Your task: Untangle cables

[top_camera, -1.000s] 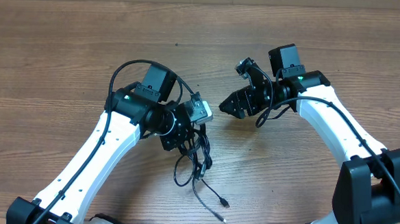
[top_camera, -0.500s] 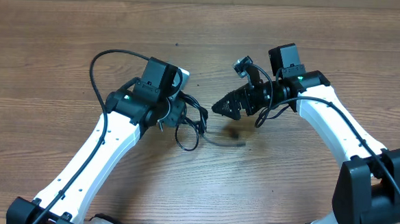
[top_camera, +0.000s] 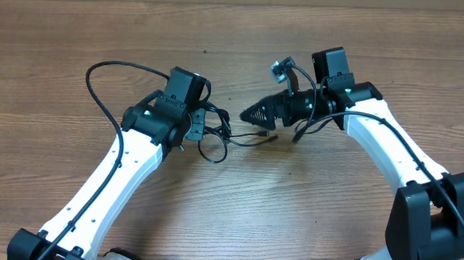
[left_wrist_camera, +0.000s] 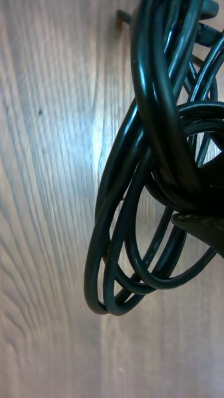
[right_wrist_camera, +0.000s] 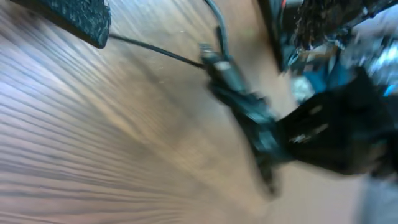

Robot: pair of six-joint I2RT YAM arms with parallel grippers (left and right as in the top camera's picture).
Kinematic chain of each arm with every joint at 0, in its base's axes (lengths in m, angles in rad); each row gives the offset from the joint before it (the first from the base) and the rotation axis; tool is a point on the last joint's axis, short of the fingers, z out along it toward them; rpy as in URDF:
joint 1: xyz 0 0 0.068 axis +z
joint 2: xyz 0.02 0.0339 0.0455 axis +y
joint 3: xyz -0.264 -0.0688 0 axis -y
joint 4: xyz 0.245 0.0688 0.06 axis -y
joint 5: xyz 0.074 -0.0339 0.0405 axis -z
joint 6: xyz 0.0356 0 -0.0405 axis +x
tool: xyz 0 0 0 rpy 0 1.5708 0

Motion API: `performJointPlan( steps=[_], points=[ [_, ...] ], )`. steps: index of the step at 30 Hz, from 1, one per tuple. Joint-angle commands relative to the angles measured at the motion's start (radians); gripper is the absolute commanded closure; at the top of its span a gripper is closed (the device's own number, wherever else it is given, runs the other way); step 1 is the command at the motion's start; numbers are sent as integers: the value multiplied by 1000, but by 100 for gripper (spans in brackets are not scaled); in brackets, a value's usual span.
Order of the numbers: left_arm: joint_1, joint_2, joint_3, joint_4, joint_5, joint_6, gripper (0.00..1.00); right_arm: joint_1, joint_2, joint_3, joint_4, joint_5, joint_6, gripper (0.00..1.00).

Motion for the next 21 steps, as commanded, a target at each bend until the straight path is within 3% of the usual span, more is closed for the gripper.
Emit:
performJointPlan(
  steps=[1, 6, 12, 21],
  points=[
    [0, -14, 25, 0, -82, -209, 96, 34, -34, 25, 5, 219, 221, 6],
    [0, -14, 25, 2, -108, -357, 96, 87, -34, 25, 21, 319, 262, 5],
    [0, -14, 25, 0, -106, -374, 96, 129, -34, 25, 39, 410, 287, 6],
    [0, -14, 25, -19, -108, -425, 96, 152, -34, 25, 58, 401, 286, 20]
  ],
)
